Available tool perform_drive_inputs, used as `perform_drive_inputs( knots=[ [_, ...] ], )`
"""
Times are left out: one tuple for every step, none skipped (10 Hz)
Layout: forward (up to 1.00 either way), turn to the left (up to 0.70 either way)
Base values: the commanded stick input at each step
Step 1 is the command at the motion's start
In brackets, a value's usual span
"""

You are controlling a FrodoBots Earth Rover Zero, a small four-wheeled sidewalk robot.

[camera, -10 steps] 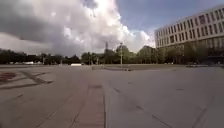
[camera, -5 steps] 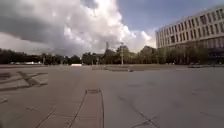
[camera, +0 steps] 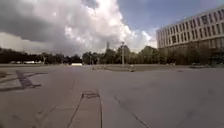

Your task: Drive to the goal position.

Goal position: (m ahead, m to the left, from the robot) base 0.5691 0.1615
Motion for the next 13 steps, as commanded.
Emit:
perform_drive_inputs(
  knots=[
    [0.7, -0.14],
    [0.7, -0.14],
    [0.7, -0.14],
    [0.7, -0.14],
    [0.7, -0.14],
    [0.7, -0.14],
    [0.7, -0.14],
    [0.7, -0.14],
    [0.7, -0.12],
    [0.67, -0.01],
    [0.53, 0.0],
    [0.19, 0.0],
    [0.0, 0.0]
  ],
)
